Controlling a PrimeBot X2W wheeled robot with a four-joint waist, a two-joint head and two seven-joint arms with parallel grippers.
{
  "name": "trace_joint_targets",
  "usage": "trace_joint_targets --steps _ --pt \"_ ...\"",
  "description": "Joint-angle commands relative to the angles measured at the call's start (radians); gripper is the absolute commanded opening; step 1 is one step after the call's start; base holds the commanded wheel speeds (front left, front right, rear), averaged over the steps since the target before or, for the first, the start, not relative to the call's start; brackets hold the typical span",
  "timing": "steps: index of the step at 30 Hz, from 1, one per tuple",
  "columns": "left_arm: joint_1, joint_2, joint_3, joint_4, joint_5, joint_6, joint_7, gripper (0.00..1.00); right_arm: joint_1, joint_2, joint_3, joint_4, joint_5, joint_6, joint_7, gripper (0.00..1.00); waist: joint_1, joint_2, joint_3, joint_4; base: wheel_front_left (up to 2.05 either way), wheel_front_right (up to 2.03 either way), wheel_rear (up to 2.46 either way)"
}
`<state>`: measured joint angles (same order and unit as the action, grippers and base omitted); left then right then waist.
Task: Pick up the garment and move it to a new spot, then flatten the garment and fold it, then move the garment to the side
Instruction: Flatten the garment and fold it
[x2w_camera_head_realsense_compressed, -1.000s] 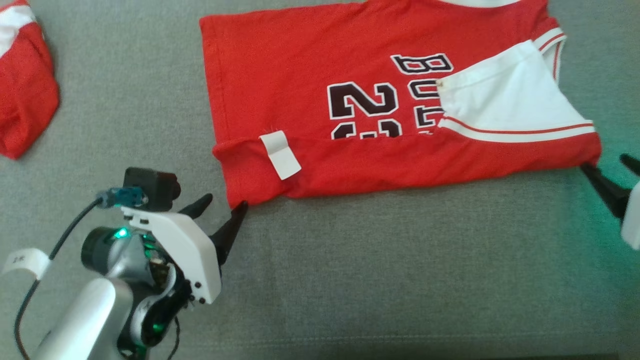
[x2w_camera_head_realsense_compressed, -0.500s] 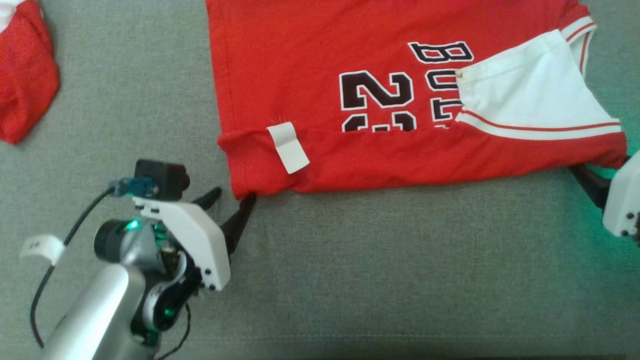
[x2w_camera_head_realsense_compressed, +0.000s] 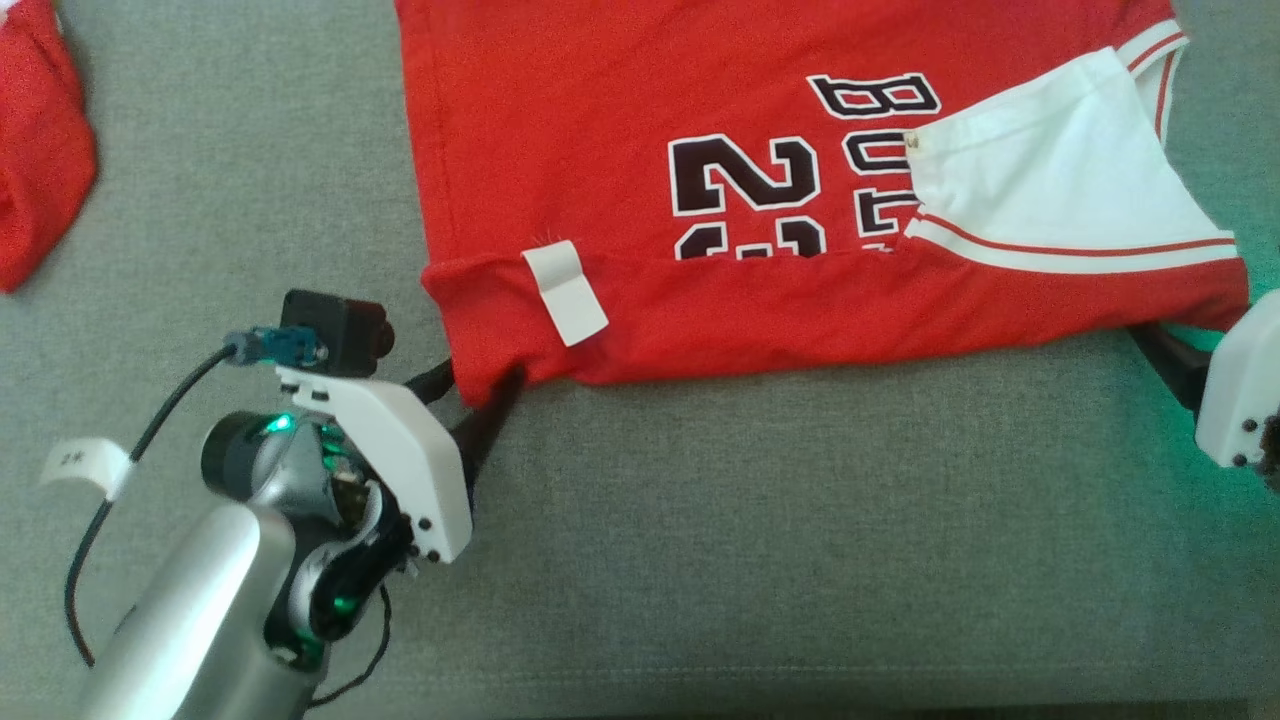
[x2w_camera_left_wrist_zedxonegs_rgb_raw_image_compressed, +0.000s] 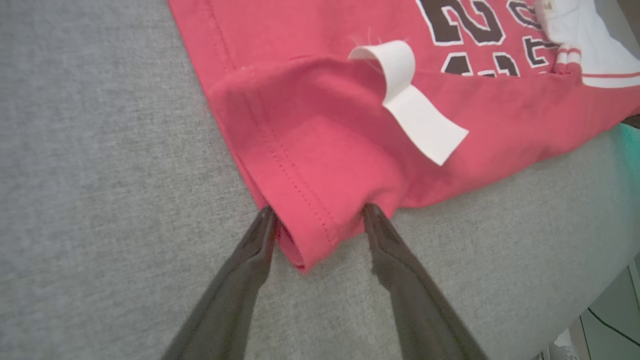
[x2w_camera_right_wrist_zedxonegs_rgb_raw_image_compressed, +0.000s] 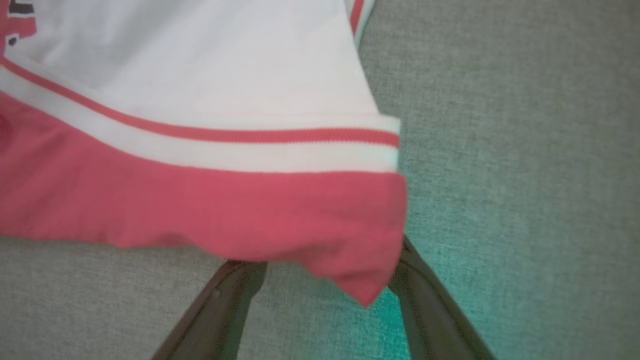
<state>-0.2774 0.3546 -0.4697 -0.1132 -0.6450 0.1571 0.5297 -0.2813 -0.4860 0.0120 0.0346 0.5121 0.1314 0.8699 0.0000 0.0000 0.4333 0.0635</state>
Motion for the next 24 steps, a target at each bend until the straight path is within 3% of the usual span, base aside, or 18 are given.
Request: trace_joint_targets --steps 1,2,3,15,24 --pt "-0.049 0.019 0.041 -0.019 0.003 -0.006 0.003 0.03 -0.016 -0.027 0.028 -0.025 0.009 -0.001 0.008 1.00 0.0000 0.0000 0.011 -0.004 0.00 0.00 0.00" --pt "-0.055 0.019 0.040 -0.011 0.003 -0.009 0.001 0.00 -0.019 -0.028 0.037 -0.024 0.014 -0.001 0.012 0.40 0.0000 0.0000 0.013 -0.005 0.00 0.00 0.00" --pt "-0.060 0.022 0.037 -0.002 0.004 -0.016 0.003 0.00 -0.021 -0.029 0.044 -0.022 0.021 -0.001 0.014 0.00 0.0000 0.0000 0.014 -0.005 0.00 0.00 0.00" --pt "-0.011 0.107 0.067 -0.029 -0.088 -0.070 0.080 0.00 0.011 -0.173 0.043 -0.035 0.192 -0.001 0.084 0.00 0.0000 0.0000 -0.079 -0.012 0.00 0.00 0.00" --pt "0.163 0.150 0.060 -0.178 -0.121 -0.044 0.103 0.00 0.183 -0.269 -0.016 -0.127 0.281 -0.001 0.157 0.00 0.0000 0.0000 -0.115 -0.020 0.00 0.00 0.00"
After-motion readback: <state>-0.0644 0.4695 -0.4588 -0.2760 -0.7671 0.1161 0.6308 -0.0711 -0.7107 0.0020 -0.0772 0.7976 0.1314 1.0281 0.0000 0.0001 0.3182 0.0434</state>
